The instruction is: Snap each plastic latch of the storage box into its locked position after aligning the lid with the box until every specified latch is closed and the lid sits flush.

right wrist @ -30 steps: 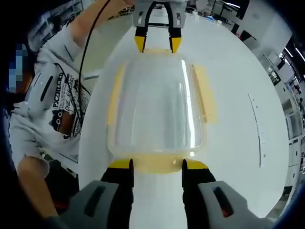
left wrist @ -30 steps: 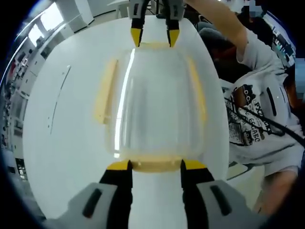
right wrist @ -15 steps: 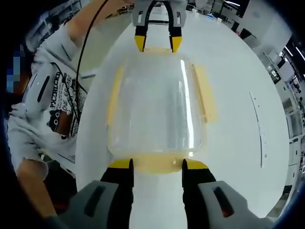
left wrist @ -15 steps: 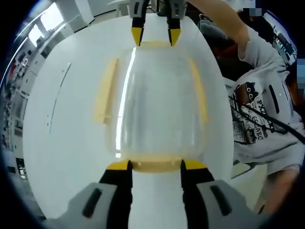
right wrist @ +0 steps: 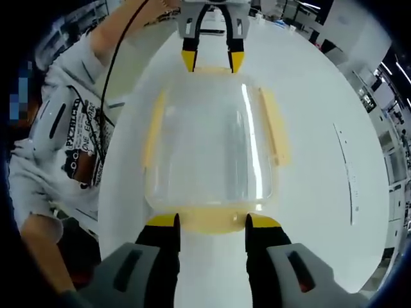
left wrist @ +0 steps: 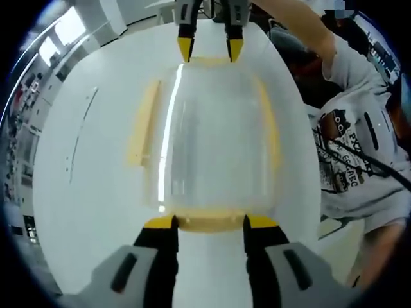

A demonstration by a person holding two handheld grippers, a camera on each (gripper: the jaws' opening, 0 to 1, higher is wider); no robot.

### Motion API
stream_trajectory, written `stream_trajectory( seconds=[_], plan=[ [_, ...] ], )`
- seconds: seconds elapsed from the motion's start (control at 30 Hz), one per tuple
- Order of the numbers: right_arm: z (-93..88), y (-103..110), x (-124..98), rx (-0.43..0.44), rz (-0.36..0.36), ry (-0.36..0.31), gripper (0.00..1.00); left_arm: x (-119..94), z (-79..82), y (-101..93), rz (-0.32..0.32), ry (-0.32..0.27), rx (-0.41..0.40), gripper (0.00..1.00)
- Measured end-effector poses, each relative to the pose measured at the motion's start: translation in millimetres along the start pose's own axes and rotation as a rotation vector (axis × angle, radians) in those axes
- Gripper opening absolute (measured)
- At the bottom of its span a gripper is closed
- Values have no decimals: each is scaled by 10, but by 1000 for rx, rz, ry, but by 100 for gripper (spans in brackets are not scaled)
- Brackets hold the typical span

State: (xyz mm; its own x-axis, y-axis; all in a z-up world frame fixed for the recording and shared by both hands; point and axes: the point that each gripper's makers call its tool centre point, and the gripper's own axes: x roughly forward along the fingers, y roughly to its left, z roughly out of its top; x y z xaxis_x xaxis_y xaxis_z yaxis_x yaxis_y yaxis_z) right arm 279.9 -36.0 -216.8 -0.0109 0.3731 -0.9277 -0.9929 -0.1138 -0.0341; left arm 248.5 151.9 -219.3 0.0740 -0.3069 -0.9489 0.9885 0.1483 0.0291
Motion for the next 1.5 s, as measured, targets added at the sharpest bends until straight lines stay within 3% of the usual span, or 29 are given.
stream_trajectory(
  seconds=[0.8, 0.93, 1.17, 1.4, 1.5],
  plan=[
    [25, 58, 21, 46, 71, -42, 40, 29, -42, 90, -43, 0, 33, 42],
    [8, 40, 40, 19, 65, -63, 40, -7, -23, 140, 3, -36, 47, 50],
    [25, 22, -28, -7, 31, -116, 41, -148, -24, 125, 48, -49, 18, 53],
    [-81, 50, -95, -6, -2, -116, 39, -203, -4, 83, 89, -69, 5, 52],
    [-126, 38, -123, -12, -32, -129, 37, -267, 104, 132, 91, -95, 26, 45]
  ],
)
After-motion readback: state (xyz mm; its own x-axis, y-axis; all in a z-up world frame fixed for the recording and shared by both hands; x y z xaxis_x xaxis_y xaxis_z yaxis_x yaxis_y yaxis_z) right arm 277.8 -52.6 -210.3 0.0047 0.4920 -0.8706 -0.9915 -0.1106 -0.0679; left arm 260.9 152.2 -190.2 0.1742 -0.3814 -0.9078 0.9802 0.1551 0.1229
